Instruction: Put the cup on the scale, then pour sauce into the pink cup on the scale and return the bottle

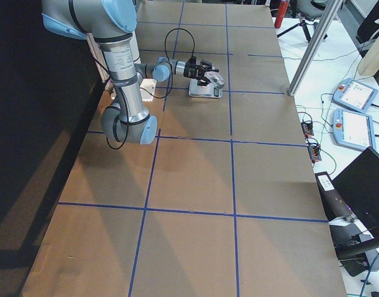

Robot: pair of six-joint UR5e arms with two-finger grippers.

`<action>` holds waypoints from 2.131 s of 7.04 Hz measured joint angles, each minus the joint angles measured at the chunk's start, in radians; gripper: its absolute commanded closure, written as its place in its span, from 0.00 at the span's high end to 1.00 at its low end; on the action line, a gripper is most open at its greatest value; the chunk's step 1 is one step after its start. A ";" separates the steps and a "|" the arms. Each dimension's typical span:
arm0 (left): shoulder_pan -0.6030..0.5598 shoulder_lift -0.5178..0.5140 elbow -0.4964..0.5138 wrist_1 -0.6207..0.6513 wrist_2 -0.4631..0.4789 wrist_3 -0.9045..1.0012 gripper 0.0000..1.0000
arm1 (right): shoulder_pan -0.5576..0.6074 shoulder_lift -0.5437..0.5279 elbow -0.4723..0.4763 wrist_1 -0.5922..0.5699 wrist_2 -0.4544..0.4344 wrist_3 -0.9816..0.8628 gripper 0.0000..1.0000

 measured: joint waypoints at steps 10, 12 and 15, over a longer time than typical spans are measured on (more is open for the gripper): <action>-0.004 -0.006 -0.005 -0.002 -0.001 -0.004 1.00 | 0.019 -0.011 -0.134 0.411 0.041 -0.078 0.00; -0.009 -0.009 -0.009 -0.001 -0.001 -0.004 1.00 | 0.021 -0.010 -0.134 0.537 0.131 0.019 0.00; -0.016 -0.013 -0.013 0.000 0.000 -0.005 1.00 | 0.025 -0.023 -0.040 0.579 0.285 0.240 0.00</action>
